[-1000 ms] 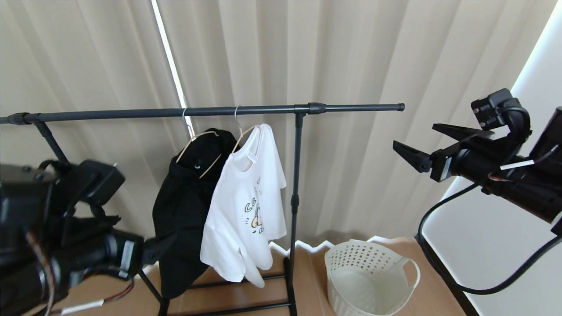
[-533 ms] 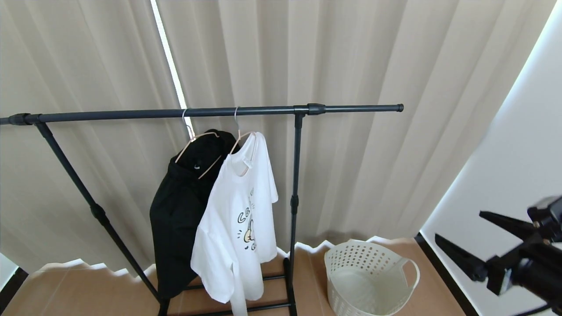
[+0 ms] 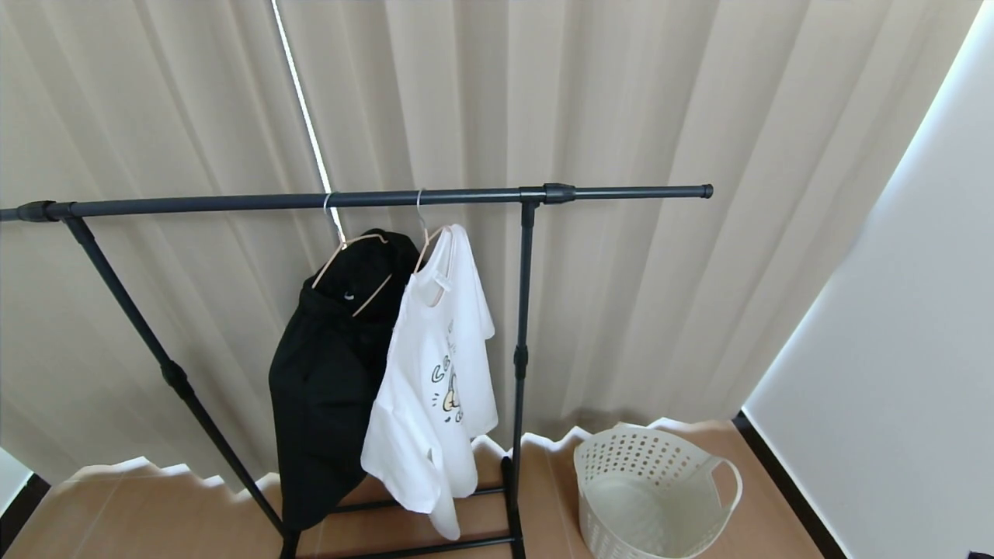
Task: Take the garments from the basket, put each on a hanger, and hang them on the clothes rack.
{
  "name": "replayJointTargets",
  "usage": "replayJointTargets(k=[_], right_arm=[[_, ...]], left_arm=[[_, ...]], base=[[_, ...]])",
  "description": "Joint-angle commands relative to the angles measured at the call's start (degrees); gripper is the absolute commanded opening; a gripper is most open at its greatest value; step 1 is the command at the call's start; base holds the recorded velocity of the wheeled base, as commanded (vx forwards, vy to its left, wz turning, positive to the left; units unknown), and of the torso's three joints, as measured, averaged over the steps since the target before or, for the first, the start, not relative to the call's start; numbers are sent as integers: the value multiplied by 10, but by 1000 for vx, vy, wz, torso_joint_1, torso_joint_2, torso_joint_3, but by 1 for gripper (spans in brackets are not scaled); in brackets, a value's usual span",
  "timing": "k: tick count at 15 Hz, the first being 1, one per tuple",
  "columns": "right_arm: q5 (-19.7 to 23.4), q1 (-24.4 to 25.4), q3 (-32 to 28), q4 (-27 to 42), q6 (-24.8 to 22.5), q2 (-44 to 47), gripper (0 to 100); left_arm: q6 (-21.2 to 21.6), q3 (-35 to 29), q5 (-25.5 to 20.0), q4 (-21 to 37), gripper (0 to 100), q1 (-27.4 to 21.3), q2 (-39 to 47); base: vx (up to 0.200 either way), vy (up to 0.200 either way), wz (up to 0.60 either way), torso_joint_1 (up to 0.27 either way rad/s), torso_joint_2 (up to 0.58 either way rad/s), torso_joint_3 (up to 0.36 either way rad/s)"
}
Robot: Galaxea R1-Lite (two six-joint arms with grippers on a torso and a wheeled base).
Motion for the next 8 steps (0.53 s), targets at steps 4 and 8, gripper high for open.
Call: replayJointTargets(k=[4,8], right_arm=[[-30,-128,-9,78,35,-257,100],[-59,-128,-8,73,75,-280,100]], left_arm=[[-25,-1,-215,17,100,162,-248],[-44,-5,-243,30,100,162,-250]], base=[[0,0,0,0,0,0],[0,0,0,0,0,0]])
